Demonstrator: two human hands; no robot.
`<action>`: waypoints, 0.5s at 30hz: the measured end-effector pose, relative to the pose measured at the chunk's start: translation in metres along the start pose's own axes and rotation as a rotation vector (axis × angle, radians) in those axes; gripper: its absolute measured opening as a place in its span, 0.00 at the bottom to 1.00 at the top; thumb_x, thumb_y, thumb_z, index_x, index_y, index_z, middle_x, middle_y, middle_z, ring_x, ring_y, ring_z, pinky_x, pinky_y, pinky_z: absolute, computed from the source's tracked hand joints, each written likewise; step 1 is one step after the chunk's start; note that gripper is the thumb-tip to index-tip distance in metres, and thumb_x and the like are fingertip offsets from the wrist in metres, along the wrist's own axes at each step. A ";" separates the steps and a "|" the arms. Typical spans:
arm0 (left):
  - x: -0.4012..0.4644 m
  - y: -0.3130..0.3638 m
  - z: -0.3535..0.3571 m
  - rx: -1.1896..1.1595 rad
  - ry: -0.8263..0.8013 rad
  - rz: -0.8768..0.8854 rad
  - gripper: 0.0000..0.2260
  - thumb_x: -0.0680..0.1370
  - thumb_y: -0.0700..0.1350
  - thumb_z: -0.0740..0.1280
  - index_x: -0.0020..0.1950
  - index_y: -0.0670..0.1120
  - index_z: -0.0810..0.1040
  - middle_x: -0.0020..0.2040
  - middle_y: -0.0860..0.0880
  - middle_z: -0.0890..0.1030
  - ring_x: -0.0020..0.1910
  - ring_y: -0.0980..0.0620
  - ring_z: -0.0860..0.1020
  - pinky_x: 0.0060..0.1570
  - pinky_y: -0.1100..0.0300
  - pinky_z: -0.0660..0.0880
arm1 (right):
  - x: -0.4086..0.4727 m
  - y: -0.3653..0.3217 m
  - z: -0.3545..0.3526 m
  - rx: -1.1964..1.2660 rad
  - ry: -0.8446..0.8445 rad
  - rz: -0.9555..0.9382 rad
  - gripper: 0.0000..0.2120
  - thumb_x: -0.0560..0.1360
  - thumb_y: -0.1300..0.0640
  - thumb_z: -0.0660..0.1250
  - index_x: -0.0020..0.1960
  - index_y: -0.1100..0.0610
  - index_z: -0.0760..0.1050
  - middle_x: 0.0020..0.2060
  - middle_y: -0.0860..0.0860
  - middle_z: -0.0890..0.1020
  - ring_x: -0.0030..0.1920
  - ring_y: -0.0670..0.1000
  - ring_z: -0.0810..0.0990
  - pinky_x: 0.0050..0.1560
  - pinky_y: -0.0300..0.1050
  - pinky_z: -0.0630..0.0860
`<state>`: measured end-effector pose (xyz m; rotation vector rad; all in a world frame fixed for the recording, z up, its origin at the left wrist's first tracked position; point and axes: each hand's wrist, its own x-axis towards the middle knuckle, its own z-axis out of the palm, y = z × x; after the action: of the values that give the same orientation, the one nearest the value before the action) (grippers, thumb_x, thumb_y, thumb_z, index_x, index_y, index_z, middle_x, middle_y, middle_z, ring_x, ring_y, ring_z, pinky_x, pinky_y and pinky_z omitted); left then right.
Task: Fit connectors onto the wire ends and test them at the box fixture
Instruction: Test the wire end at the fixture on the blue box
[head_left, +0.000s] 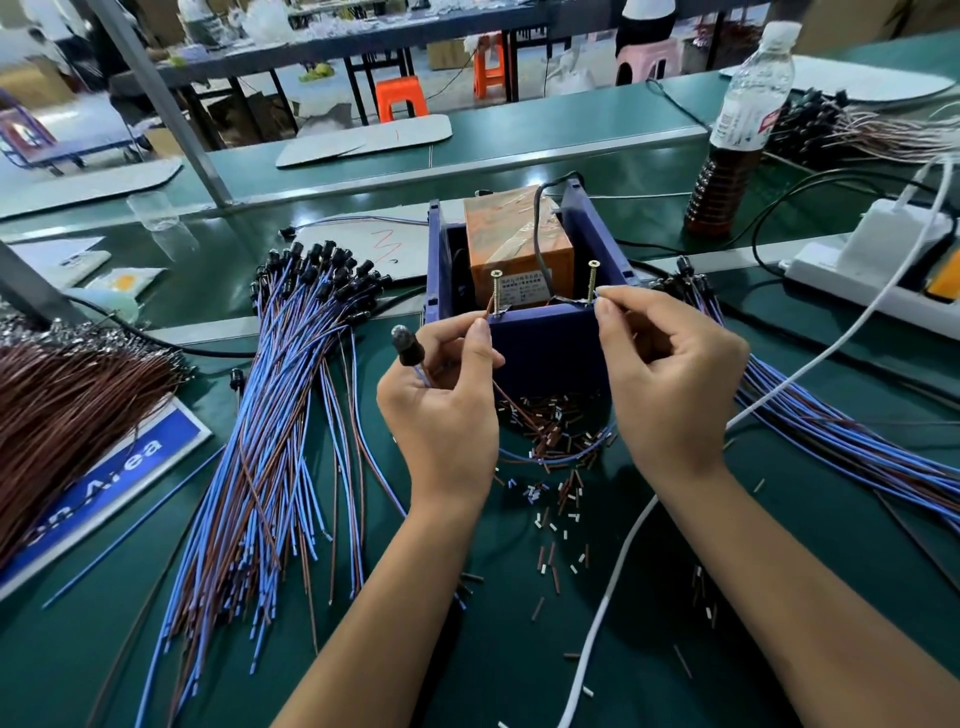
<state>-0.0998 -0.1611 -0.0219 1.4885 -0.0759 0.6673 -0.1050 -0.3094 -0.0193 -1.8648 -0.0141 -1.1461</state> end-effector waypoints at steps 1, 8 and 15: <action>0.000 0.000 0.000 0.003 0.000 -0.003 0.05 0.81 0.39 0.70 0.46 0.46 0.84 0.33 0.52 0.82 0.32 0.58 0.77 0.36 0.66 0.73 | 0.000 0.000 0.000 0.004 -0.002 -0.002 0.06 0.81 0.61 0.72 0.52 0.60 0.87 0.42 0.48 0.87 0.41 0.41 0.83 0.46 0.33 0.75; -0.001 0.003 -0.001 0.017 0.001 -0.018 0.04 0.81 0.38 0.70 0.48 0.41 0.84 0.33 0.51 0.82 0.32 0.58 0.78 0.37 0.64 0.73 | 0.000 0.001 0.000 0.017 -0.015 -0.015 0.06 0.81 0.60 0.71 0.52 0.59 0.87 0.40 0.47 0.86 0.39 0.41 0.83 0.41 0.36 0.76; -0.001 0.005 -0.003 0.045 -0.012 0.022 0.04 0.81 0.36 0.70 0.47 0.41 0.85 0.35 0.46 0.83 0.33 0.58 0.80 0.39 0.67 0.75 | -0.001 0.004 0.001 0.040 -0.020 -0.012 0.06 0.82 0.59 0.70 0.52 0.58 0.87 0.40 0.47 0.86 0.40 0.42 0.83 0.41 0.37 0.78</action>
<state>-0.1037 -0.1588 -0.0183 1.5369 -0.0873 0.6812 -0.1031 -0.3107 -0.0224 -1.8437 -0.0594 -1.1275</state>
